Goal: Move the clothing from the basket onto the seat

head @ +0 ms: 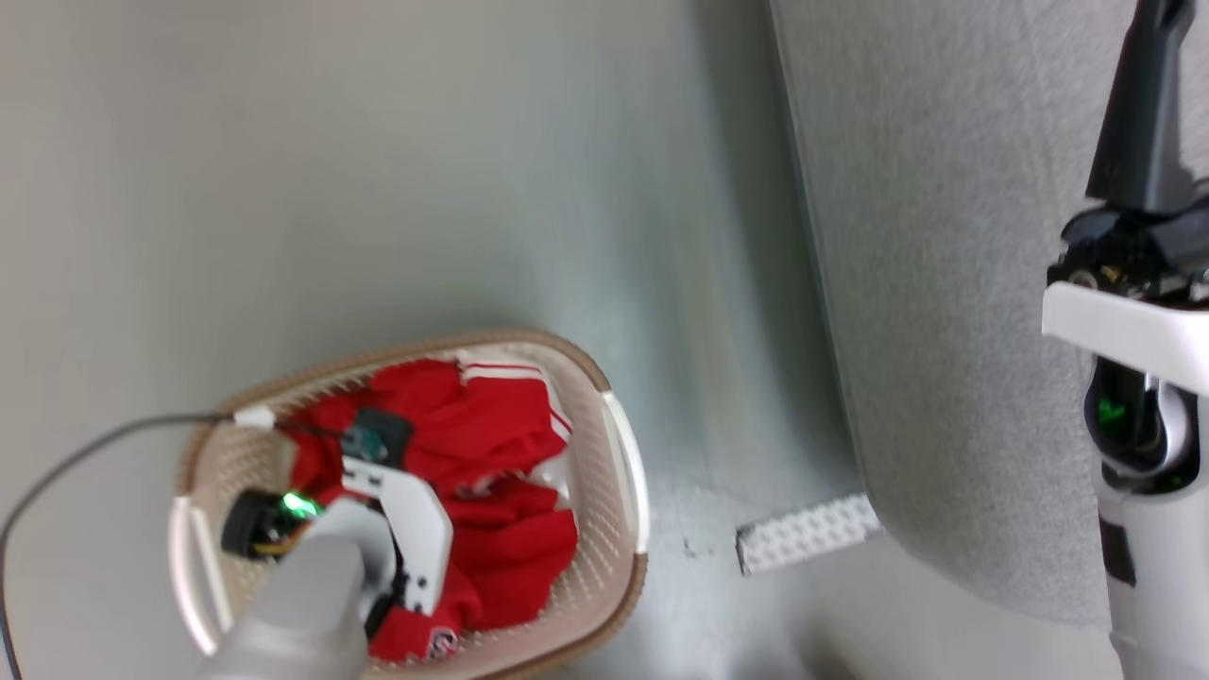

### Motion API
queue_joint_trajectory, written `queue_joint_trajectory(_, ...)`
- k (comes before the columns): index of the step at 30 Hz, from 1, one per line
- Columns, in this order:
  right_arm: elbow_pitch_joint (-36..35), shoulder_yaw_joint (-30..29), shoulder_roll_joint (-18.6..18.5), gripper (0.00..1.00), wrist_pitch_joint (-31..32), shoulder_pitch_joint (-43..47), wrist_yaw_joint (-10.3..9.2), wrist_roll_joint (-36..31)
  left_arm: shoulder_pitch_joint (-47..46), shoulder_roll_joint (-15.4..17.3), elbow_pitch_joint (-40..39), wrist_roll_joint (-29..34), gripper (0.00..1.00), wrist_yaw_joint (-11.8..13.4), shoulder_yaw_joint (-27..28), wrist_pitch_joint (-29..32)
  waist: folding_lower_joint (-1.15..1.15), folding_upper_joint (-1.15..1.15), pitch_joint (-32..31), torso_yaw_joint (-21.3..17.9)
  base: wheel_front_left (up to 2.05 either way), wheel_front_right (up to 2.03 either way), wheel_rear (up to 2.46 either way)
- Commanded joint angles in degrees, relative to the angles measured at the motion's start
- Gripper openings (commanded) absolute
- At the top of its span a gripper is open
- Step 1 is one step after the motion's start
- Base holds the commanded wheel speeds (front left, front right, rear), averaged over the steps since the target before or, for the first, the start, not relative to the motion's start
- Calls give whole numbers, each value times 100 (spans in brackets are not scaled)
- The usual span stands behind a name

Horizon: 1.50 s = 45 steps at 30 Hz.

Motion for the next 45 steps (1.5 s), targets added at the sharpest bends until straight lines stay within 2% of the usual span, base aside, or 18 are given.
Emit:
queue_joint_trajectory(1,61,-36,-48,100,5,128,17,-39,129,-16,9,-118,0,-16,-21,-78,0,0,-403,186,0,0,0)
queue_joint_trajectory(8,292,-103,-253,100,5,624,17,-6,659,-268,-97,-428,0,-45,-319,-586,0,0,-1391,533,0,0,0)
queue_joint_trajectory(16,487,-174,-425,100,5,1134,17,32,1195,-311,-496,-1117,0,-40,-886,-920,0,0,-2274,888,0,0,0)
queue_joint_trajectory(22,571,-208,-535,100,5,1430,17,21,1427,-300,-805,-1535,0,-41,-1302,-1096,0,0,-2739,1089,0,0,0)
queue_joint_trajectory(30,668,-272,-630,100,5,1883,17,59,1701,-54,-1403,-2027,0,-38,-1677,-1287,0,0,-3427,1336,0,0,0)
queue_joint_trajectory(34,726,-270,-645,100,5,2143,17,52,1801,74,-1823,-2240,0,-38,-1632,-1311,0,0,-3747,1435,0,0,0)
queue_joint_trajectory(45,802,-154,-604,100,5,2807,17,113,2156,381,-3751,-2142,0,106,-858,-1311,0,0,-4378,1676,0,0,0)
